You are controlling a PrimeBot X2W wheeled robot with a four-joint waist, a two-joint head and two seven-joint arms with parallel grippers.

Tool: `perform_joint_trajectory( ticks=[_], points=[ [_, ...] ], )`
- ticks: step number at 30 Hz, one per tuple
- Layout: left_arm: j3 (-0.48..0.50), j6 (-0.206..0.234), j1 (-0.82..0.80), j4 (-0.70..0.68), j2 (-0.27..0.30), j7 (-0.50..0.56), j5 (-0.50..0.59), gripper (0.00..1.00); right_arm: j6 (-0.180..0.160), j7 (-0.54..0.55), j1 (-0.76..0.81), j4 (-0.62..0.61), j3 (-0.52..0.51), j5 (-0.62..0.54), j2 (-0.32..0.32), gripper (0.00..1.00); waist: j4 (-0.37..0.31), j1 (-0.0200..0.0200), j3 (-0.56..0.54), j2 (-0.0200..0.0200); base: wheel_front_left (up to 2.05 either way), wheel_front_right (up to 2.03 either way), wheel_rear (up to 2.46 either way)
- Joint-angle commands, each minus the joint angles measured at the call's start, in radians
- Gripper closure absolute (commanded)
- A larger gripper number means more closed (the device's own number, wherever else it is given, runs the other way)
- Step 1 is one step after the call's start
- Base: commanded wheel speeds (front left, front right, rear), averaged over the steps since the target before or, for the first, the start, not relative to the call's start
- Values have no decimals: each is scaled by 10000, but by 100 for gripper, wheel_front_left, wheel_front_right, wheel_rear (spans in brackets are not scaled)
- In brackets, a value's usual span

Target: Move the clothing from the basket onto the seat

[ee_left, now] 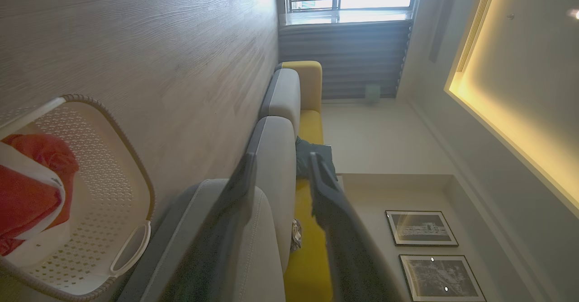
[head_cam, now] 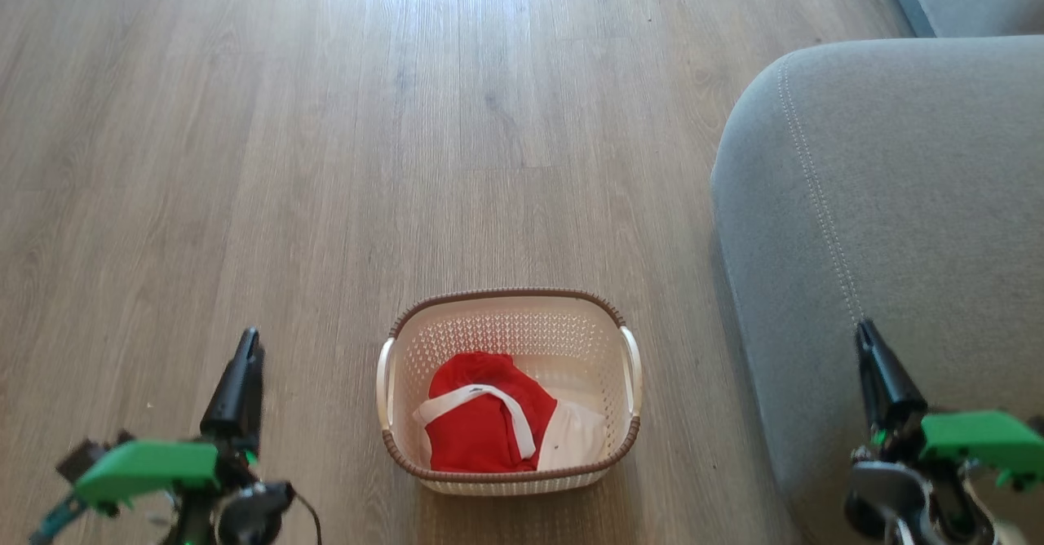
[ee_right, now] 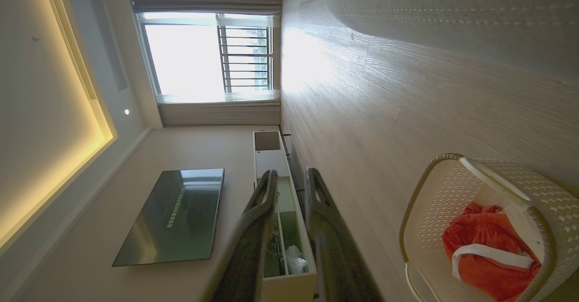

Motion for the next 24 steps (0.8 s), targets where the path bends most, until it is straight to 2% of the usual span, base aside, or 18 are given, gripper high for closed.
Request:
perform_joint_trajectory(
  ticks=[1,13,24],
  points=[
    [-9,0,40,93,-8,-1,-2,0,0,-1,39,95,16,-1,2,0,0,0,0,0,0,0,0],
    [116,-10,128,47,-9,-328,131,0,0,-328,64,73,114,-317,3,0,16,0,-26,0,0,0,0],
    [464,-19,24,-141,0,-655,582,0,1,-655,-108,-172,-50,-1386,5,0,99,0,-63,0,0,0,0]
  ],
)
